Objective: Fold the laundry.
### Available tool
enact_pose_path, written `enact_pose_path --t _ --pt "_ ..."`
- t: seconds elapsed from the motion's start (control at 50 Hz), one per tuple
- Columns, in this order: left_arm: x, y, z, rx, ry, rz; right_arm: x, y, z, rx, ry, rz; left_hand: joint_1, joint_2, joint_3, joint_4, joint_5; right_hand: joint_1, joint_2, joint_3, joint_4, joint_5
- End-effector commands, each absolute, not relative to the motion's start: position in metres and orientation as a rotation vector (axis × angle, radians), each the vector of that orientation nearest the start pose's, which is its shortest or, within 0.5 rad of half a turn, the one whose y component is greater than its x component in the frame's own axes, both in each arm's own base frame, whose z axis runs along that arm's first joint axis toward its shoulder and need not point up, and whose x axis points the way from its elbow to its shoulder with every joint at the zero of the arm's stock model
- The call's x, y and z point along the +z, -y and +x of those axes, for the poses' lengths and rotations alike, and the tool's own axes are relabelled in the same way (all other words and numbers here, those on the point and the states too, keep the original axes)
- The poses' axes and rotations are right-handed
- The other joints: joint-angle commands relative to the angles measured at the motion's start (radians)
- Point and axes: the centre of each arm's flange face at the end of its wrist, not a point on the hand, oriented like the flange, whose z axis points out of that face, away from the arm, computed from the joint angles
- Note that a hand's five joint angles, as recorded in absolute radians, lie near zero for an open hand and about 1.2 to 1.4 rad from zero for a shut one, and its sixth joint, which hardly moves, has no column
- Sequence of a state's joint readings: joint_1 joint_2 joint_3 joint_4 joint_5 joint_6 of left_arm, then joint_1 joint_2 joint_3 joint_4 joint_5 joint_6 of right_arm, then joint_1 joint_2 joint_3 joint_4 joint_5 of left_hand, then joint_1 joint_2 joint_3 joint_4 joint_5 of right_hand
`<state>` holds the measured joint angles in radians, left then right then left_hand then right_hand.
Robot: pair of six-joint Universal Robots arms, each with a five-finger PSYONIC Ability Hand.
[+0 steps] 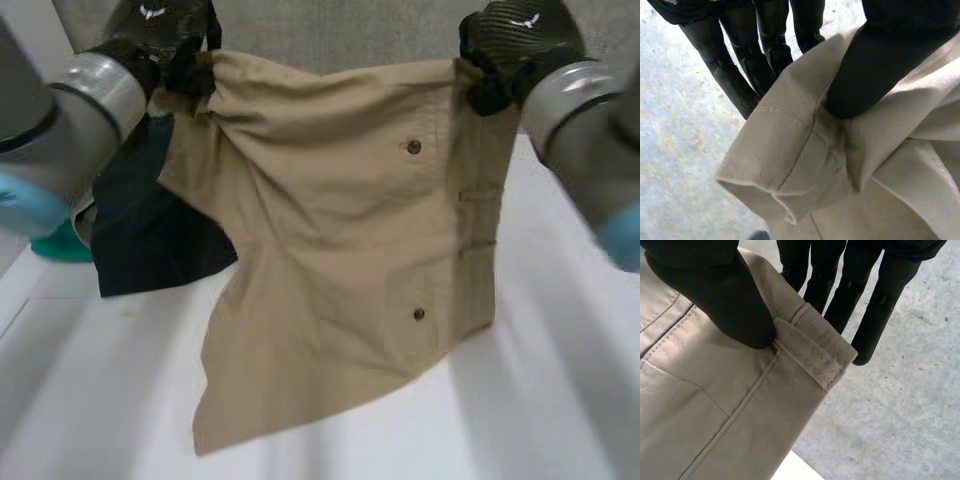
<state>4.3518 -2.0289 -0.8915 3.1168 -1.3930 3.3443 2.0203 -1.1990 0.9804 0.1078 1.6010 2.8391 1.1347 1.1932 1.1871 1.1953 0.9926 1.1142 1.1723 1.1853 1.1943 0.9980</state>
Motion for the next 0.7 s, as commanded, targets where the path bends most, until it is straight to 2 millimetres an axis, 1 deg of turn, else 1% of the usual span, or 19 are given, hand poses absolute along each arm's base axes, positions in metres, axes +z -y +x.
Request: enact_pose_path --t 0.02,0.04,0.06,0.12,0.18,0.26,0.28,0.34,0.36,0.42,0.44,0.48,0.5,0.52,0.54,0.56,0.64,0.68,0.7 --pt "0.429 0.359 -0.294 -2.950 -1.398 0.586 0.399 0.337 0.300 -2.690 -1.499 -0.393 0.262 0.203 0.209 0.201 0.229 0.282 0.224 0.211 0.202 0.224" --pt "0.450 0.353 -0.292 -3.040 -1.282 0.517 0.422 0.336 0.295 -2.775 -1.365 -0.304 0.262 0.203 0.209 0.201 0.229 0.282 0.224 0.211 0.202 0.224" --pt "0.459 0.349 -0.291 -3.077 -1.237 0.491 0.432 0.334 0.294 -2.802 -1.305 -0.267 0.262 0.203 0.209 0.201 0.229 0.282 0.224 0.211 0.202 0.224" --pt "0.474 0.338 -0.287 -3.134 -1.185 0.454 0.451 0.325 0.288 -2.833 -1.236 -0.239 0.262 0.203 0.209 0.201 0.229 0.282 0.224 0.211 0.202 0.224" --pt "0.471 0.334 -0.285 -3.122 -1.225 0.464 0.445 0.322 0.292 -2.795 -1.285 -0.300 0.262 0.203 0.209 0.201 0.229 0.282 0.224 0.211 0.202 0.224" --pt "0.447 0.332 -0.283 -3.046 -1.381 0.491 0.417 0.326 0.294 -2.707 -1.434 -0.417 0.262 0.203 0.209 0.201 0.229 0.282 0.224 0.211 0.202 0.224" --pt "0.432 0.332 -0.280 -3.000 -1.461 0.505 0.405 0.327 0.293 -2.673 -1.491 -0.453 0.262 0.203 0.209 0.201 0.229 0.282 0.224 0.211 0.202 0.224" --pt "0.402 0.329 -0.280 -2.923 -1.600 0.549 0.382 0.331 0.289 -2.622 -1.595 -0.505 0.262 0.203 0.209 0.201 0.229 0.282 0.224 0.211 0.202 0.224" --pt "0.376 0.326 -0.281 -2.854 -1.708 0.593 0.363 0.332 0.287 -2.572 -1.675 -0.544 0.262 0.203 0.209 0.201 0.229 0.282 0.224 0.211 0.202 0.224" --pt "0.340 0.318 -0.285 -2.763 -1.853 0.667 0.329 0.330 0.285 -2.468 -1.810 -0.617 0.262 0.203 0.209 0.201 0.229 0.282 0.224 0.211 0.202 0.224" --pt "0.315 0.310 -0.289 -2.702 -1.950 0.737 0.304 0.326 0.284 -2.393 -1.894 -0.671 0.262 0.203 0.209 0.201 0.229 0.282 0.224 0.211 0.202 0.224" --pt "0.289 0.300 -0.294 -2.631 -2.045 0.813 0.278 0.321 0.281 -2.312 -1.978 -0.729 0.262 0.203 0.209 0.201 0.229 0.282 0.224 0.211 0.202 0.224" --pt "0.276 0.295 -0.296 -2.590 -2.091 0.855 0.254 0.318 0.279 -2.239 -2.050 -0.789 0.262 0.203 0.209 0.201 0.229 0.282 0.224 0.211 0.202 0.224" --pt "0.249 0.286 -0.299 -2.496 -2.171 0.932 0.241 0.316 0.278 -2.202 -2.085 -0.825 0.262 0.203 0.209 0.201 0.229 0.282 0.224 0.211 0.202 0.224" --pt "0.238 0.282 -0.300 -2.451 -2.204 0.965 0.230 0.314 0.276 -2.170 -2.117 -0.852 0.262 0.203 0.209 0.201 0.229 0.282 0.224 0.211 0.202 0.224" --pt "0.216 0.274 -0.299 -2.353 -2.250 1.029 0.209 0.310 0.272 -2.106 -2.178 -0.915 0.262 0.203 0.209 0.201 0.229 0.282 0.224 0.211 0.202 0.224" --pt "0.177 0.257 -0.294 -2.144 -2.300 1.139 0.173 0.299 0.262 -1.979 -2.303 -1.027 0.262 0.203 0.209 0.201 0.229 0.282 0.224 0.211 0.202 0.224" --pt "0.170 0.250 -0.290 -2.076 -2.309 1.161 0.167 0.295 0.256 -1.944 -2.345 -1.056 0.262 0.203 0.209 0.201 0.229 0.282 0.224 0.211 0.202 0.224" --pt "0.164 0.242 -0.285 -2.002 -2.329 1.181 0.163 0.291 0.252 -1.908 -2.377 -1.086 0.262 0.203 0.209 0.201 0.229 0.282 0.224 0.211 0.202 0.224"
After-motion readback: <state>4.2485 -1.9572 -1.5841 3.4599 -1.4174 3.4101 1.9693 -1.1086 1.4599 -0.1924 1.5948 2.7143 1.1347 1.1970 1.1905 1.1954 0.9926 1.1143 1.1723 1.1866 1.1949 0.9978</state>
